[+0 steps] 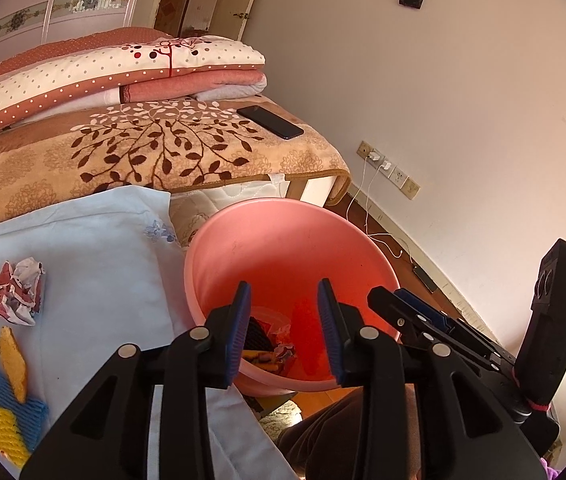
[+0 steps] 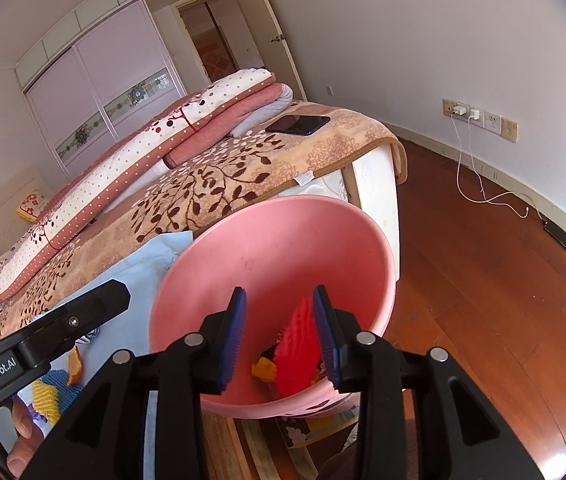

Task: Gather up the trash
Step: 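Open right tool over the bucket while left tool releases the yellow bag inside, then move both open tools back over the trash on the sheet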

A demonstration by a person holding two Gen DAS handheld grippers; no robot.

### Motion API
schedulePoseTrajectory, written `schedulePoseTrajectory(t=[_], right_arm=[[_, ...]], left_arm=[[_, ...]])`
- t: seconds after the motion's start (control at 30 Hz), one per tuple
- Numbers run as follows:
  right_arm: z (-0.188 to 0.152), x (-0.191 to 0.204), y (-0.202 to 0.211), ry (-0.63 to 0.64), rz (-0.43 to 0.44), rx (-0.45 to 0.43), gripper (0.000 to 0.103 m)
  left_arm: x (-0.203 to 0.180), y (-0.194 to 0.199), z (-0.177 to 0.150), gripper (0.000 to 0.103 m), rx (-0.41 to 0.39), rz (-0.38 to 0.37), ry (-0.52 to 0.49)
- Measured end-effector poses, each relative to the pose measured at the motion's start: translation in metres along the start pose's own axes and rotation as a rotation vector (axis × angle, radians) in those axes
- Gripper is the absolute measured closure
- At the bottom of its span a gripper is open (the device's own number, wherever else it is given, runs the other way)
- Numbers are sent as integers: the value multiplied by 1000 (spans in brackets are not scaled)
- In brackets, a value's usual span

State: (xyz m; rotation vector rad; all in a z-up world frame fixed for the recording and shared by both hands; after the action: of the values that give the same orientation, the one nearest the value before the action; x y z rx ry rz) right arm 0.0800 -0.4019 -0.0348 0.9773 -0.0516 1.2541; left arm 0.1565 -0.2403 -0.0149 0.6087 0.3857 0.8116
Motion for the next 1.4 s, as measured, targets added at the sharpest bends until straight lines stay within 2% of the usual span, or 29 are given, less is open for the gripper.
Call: schedulePoseTrajectory(t=[0.23, 0.83, 1.07, 1.4], right_arm=[[-3, 9, 9, 14, 16, -6, 61], [-32, 59, 20, 120, 80, 39, 57], [-54, 88, 20, 182, 126, 86, 57], [-93, 128, 16, 289, 198, 166, 55]], left_arm=[[5, 12, -4, 69, -6, 26, 11], [41, 66, -29, 69, -51, 150, 38], [72, 98, -50, 69, -59, 210, 83], [119, 135, -94, 69, -22, 301, 128]])
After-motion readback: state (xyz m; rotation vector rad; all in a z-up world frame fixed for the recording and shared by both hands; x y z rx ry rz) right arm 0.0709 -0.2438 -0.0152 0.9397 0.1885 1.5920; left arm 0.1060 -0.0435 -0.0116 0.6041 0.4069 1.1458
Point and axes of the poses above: each gripper's, at about its wrist camera, not at the fingertips, and y roughly against the way its jaws point, x to its left, z to its top, the point moved 1 cm from there along -y, roughly the way its jaws point, and after that the axes turned 14 degrees about -y, right-handed, at the moved point
